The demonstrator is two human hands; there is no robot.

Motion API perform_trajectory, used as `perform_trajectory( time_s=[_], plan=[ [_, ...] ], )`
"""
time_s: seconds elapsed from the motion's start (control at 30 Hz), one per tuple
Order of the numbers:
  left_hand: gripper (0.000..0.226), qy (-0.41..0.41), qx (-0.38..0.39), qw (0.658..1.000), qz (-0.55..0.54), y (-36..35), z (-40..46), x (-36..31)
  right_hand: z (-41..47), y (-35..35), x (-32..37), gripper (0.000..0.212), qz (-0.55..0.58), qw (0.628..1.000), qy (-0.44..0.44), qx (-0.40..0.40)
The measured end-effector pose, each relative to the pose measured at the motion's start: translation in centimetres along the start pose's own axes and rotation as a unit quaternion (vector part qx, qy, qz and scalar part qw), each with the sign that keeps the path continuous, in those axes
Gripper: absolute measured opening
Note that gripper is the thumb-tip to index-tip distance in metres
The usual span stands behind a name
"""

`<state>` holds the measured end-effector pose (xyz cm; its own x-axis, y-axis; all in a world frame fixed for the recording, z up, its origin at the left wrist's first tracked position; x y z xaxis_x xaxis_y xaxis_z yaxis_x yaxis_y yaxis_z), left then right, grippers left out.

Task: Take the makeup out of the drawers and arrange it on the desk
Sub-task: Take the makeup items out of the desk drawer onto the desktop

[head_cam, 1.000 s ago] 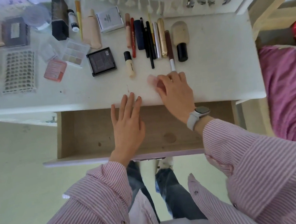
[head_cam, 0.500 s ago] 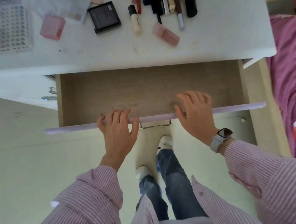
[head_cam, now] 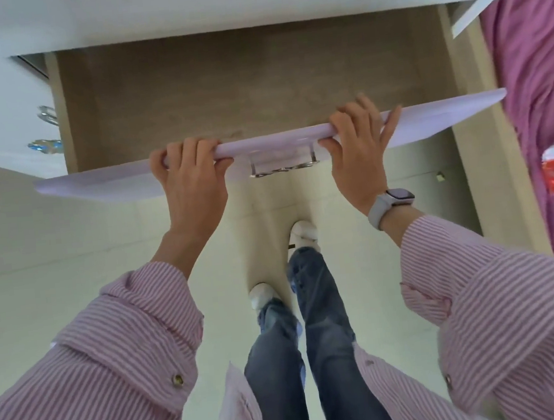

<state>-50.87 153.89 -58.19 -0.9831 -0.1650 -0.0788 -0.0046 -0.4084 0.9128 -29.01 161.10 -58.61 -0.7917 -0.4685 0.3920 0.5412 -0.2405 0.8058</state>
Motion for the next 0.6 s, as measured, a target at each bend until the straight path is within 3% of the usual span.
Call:
perform_trajectory(
  time_s=[0.1, 0.23, 0.3, 0.43, 0.6],
  plan=[
    [0.016, 0.007, -0.011, 1.000, 0.002, 0.1, 0.7, 0.1, 0.6, 0.0, 0.3, 0.009, 0.012, 1.000, 0.005, 0.003],
    [0.027, 0.048, 0.033, 0.998, -0.017, 0.1, 4.2, 0.5, 4.3, -0.7, 0.7, 0.018, 0.025, 0.999, -0.033, 0.024],
    [0.038, 0.056, 0.043, 0.997, 0.013, 0.2, 6.3, 0.6, 6.5, -0.8, 0.2, 0.037, 0.004, 0.997, -0.053, 0.058],
    [0.085, 0.041, 0.115, 0.988, 0.091, 0.2, 9.4, 1.4, 9.8, -0.4, -0.8, 0.089, -0.140, 0.982, -0.008, 0.124],
    [0.088, -0.010, 0.160, 0.983, 0.094, -0.7, 13.0, 2.2, 13.3, -0.7, -1.3, 0.098, -0.135, 0.975, -0.013, 0.174]
  ],
)
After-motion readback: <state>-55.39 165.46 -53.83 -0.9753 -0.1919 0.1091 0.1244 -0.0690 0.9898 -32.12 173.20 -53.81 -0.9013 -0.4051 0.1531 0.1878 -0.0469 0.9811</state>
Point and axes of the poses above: each hand's wrist, its own z-axis towards the middle knuckle, its own y-axis out of the back of the hand, x = y × z, the point moved 2 cm from there along z, towards the middle knuckle, and after that the axes turned 10 degrees about z, right-handed, at the moved point
